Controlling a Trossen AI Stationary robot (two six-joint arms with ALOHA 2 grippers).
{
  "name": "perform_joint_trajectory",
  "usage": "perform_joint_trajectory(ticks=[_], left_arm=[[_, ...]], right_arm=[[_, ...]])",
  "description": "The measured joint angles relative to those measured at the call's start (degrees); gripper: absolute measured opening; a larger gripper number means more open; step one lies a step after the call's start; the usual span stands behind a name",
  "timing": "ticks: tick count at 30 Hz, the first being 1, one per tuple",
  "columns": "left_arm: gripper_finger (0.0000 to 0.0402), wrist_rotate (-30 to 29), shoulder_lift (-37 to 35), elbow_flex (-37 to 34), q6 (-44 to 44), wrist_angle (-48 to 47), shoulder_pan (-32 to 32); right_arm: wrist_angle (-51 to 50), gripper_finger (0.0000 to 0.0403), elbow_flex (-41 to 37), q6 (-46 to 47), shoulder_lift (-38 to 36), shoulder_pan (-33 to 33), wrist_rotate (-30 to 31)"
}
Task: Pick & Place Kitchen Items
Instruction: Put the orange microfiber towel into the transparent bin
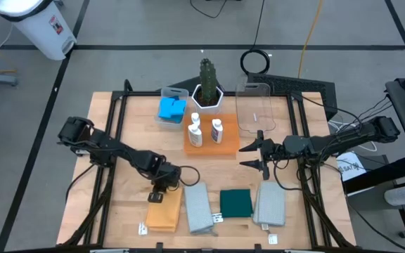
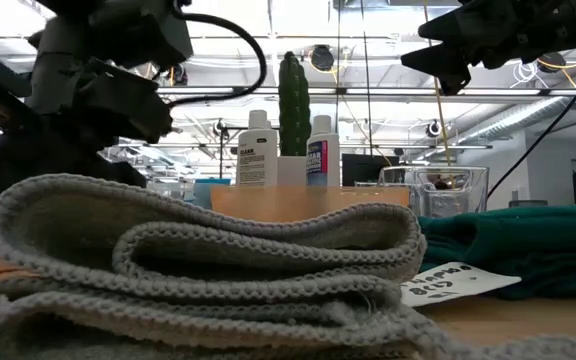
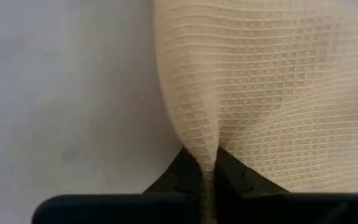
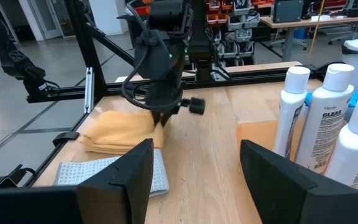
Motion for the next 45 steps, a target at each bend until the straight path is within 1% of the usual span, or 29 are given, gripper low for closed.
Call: perform_joint_trajectory(ticks=[3,6,9,12,14,17,21,26,28,32,36,40,45], left_arm=[[0.0011,-8.8,-1.3,2.4,0.1,-6.8,-1.5],[0.0011,-16.6,-2.7,6.8,-0.8,-13.5,-3.0],[0.0012,-23.9,-3.6,12.3,-1.5,-18.9,-4.9],[0.0011,-30.0,-3.5,18.1,-1.9,-24.7,-6.7],[0.0011,-34.1,-3.7,21.8,-1.9,-25.5,-7.7],[0.0011,-37.1,-3.6,25.6,0.2,-25.6,-8.7],[0.0011,-39.5,-3.7,28.8,2.7,-25.7,-9.4],[0.0011,-40.6,-3.7,31.5,5.9,-25.9,-9.0],[0.0011,-41.5,-3.7,32.8,6.9,-26.5,-8.6],[0.0011,-43.3,-3.7,35.4,8.9,-27.1,-7.2],[0.0011,-43.7,-3.7,36.0,10.1,-27.0,-5.6],[0.0011,-43.7,-3.7,36.0,10.3,-27.1,-4.8],[0.0011,-43.6,-3.7,36.0,10.9,-27.0,-4.9]], right_arm=[[0.0,0.021,0.0,0.0,0.0,0.0,0.0],[0.3,0.021,0.0,0.0,0.0,0.0,0.0],[0.8,0.021,0.0,0.0,0.0,0.0,0.0],[1.5,0.021,0.0,0.3,0.0,0.0,0.0],[1.9,0.021,0.0,1.0,0.0,0.0,0.0],[3.0,0.021,0.0,1.5,0.0,0.0,0.0],[8.1,0.021,0.0,1.5,1.8,0.0,0.0],[21.8,0.021,0.2,1.5,8.8,0.0,-0.2],[23.2,0.021,1.9,1.5,12.2,0.0,-0.2],[18.3,0.021,9.5,1.2,18.5,0.0,-0.2],[5.9,0.0219,20.8,-0.8,23.8,0.0,-0.2],[-11.8,0.0252,33.6,-4.9,28.7,0.0,-0.2],[-25.0,0.0306,48.1,-6.4,34.8,-1.7,-0.3]])
